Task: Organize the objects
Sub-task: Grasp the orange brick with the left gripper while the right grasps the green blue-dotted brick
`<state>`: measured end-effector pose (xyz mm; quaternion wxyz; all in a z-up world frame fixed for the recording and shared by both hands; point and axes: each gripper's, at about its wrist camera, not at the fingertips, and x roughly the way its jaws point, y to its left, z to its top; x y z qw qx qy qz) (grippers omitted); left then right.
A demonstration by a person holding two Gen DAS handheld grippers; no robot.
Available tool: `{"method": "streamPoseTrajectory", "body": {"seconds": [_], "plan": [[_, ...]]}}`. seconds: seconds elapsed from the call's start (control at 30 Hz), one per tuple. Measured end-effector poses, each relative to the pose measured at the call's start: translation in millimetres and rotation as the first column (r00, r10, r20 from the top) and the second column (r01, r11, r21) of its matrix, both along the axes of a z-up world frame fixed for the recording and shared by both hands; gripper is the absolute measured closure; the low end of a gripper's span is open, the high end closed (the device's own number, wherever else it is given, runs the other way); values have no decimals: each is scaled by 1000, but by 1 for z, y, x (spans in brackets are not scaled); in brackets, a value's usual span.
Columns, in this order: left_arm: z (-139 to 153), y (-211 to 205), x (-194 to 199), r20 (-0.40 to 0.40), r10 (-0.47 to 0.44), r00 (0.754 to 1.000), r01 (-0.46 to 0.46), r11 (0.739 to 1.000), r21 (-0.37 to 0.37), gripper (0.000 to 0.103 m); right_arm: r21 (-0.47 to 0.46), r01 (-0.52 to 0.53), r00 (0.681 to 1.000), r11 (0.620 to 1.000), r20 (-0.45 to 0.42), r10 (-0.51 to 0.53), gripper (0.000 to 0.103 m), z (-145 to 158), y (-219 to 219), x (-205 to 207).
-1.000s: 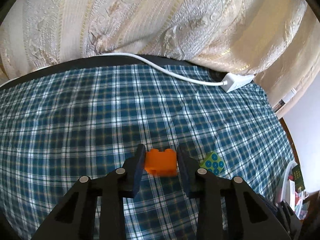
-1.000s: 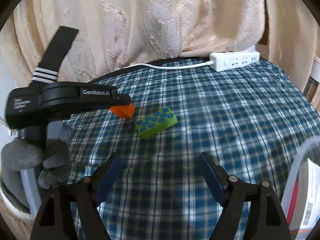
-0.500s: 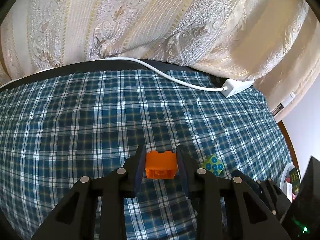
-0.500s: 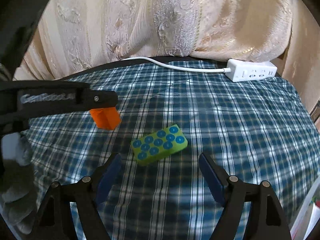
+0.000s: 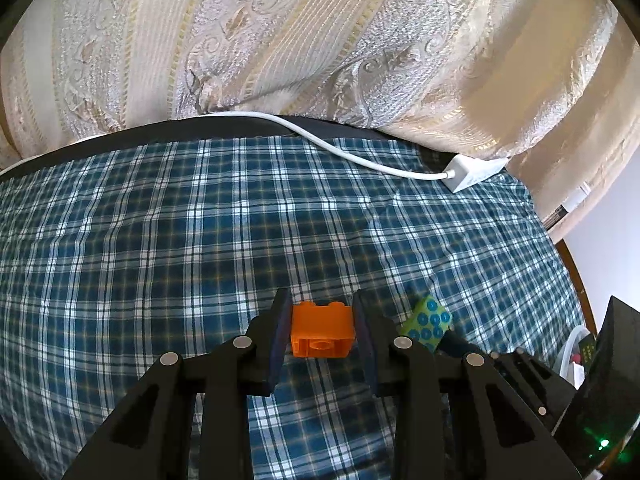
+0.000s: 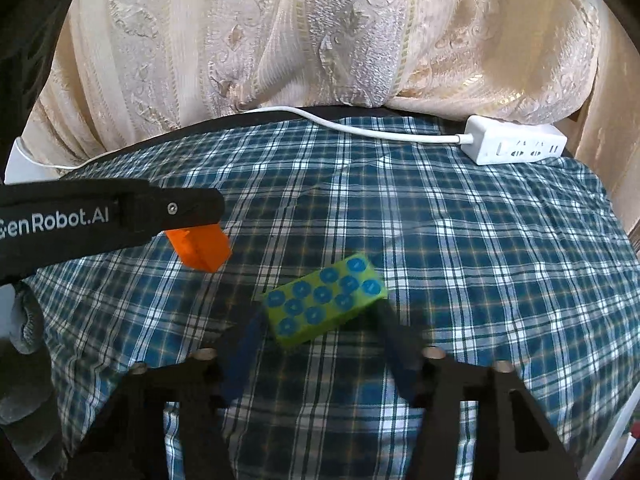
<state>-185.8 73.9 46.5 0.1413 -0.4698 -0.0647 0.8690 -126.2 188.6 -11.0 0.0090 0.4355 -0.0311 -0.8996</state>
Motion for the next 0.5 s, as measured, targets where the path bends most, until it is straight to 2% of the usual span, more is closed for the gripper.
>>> {"method": "streamPoseTrajectory", "body": {"seconds": [0.1, 0.33, 0.37, 0.4, 0.47, 0.5], "plan": [[3, 1, 2, -6, -6, 1000, 7, 1000, 8, 70, -14, 4, 1000, 1000, 4, -4, 68, 1, 1, 6], [9, 4, 7, -16, -16, 1000, 16, 1000, 13, 70, -50, 31, 999, 998, 9, -30, 67, 2, 9, 17], [9, 4, 7, -17, -17, 1000, 17, 1000, 13, 71, -67, 36, 999, 997, 11, -36, 58, 2, 11, 16], [10, 4, 8, -19, -17, 1000, 17, 1000, 14, 71, -87, 42, 999, 995, 12, -41, 44, 3, 13, 16], [11, 3, 8, -22, -15, 1000, 16, 1000, 18, 71, -127, 52, 999, 991, 7, -52, 32, 5, 16, 15], [12, 2, 8, -23, -14, 1000, 14, 1000, 20, 71, -139, 51, 999, 989, 5, -51, 32, 6, 16, 14]]}}
